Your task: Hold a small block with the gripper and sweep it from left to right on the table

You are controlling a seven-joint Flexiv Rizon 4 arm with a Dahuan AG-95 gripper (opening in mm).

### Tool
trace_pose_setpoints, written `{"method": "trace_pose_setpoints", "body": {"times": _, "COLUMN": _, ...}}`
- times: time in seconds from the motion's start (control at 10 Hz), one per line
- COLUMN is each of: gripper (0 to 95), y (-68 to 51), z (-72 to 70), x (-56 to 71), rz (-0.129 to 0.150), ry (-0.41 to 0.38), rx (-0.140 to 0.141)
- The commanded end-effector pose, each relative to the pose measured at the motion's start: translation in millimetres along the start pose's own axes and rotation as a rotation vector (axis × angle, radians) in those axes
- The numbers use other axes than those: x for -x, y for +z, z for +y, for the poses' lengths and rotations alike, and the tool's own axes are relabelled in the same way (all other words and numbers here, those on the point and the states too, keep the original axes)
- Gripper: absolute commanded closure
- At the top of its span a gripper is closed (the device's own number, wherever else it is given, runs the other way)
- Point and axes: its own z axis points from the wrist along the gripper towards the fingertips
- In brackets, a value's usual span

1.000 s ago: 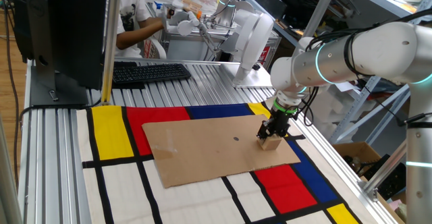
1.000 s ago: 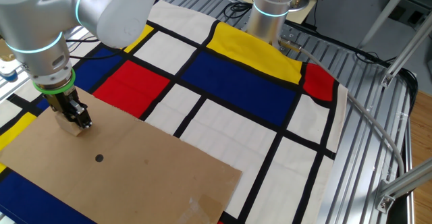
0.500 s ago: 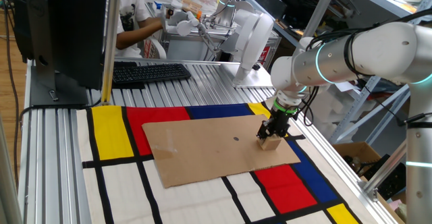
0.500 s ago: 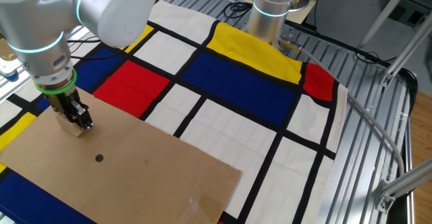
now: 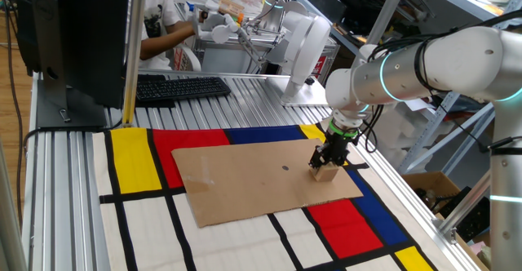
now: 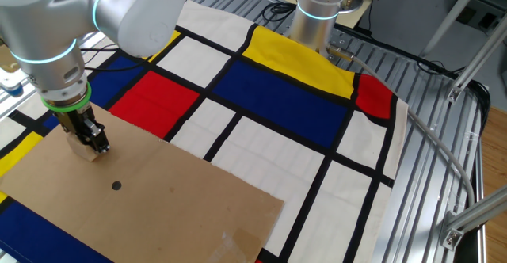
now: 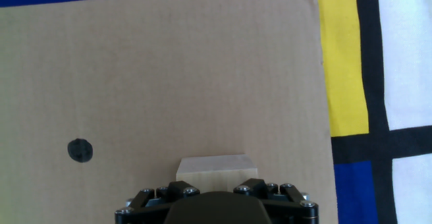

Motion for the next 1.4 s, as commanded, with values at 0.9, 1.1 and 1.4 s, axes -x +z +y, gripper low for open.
{"method": "trace_pose_setpoints", "body": {"times": 0.9, "gripper": 95.0, "y": -3.6, "z": 2.0, "x": 0.7, "rz": 0.022, "ry": 0.008, "rx": 0.005}}
{"method": "trace_pose_setpoints", "body": {"times": 1.1, "gripper": 95.0, "y": -4.1, "z": 1.8, "x": 0.8, "rz": 0.012, "ry": 0.002, "rx": -0.017}}
{"method": "trace_pose_setpoints", "body": {"times": 1.4, "gripper": 95.0, "y": -4.1, "z": 1.5, "x": 0.8, "rz": 0.012, "ry": 0.003, "rx": -0.015}}
